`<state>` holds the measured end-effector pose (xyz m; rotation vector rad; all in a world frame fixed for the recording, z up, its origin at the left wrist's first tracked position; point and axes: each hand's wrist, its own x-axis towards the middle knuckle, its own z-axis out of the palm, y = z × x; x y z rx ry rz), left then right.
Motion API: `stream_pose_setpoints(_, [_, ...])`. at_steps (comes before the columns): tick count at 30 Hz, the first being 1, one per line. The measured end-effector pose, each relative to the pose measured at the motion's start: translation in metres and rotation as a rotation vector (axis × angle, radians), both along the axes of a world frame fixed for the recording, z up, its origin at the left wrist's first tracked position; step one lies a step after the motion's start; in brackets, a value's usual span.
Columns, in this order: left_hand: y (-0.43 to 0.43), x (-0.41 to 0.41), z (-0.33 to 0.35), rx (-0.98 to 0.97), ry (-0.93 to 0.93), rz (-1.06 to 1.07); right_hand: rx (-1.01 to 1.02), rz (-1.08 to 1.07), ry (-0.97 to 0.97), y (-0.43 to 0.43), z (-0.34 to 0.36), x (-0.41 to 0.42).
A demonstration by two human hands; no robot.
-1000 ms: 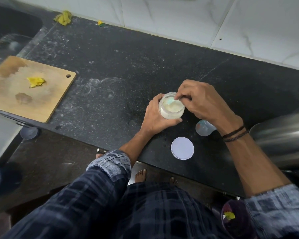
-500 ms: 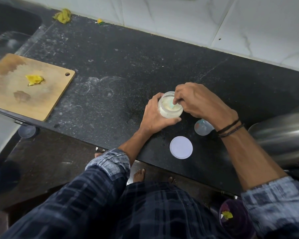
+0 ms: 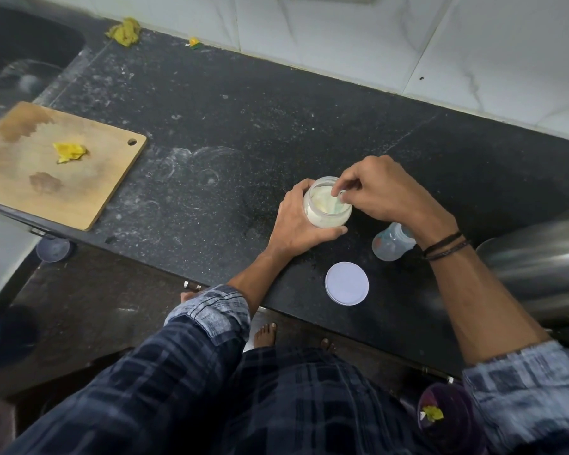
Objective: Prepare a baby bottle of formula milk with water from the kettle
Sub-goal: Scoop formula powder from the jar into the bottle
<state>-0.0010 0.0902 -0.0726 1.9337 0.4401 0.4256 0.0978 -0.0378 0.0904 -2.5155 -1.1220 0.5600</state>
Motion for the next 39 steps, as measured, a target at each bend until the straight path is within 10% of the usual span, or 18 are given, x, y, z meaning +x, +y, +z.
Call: stream_pose_setpoints(39, [0.001, 0.002, -0.004, -0.005, -0.006, 0.010, 0.750, -0.628, 0.268, -0.028, -0.037, -0.043])
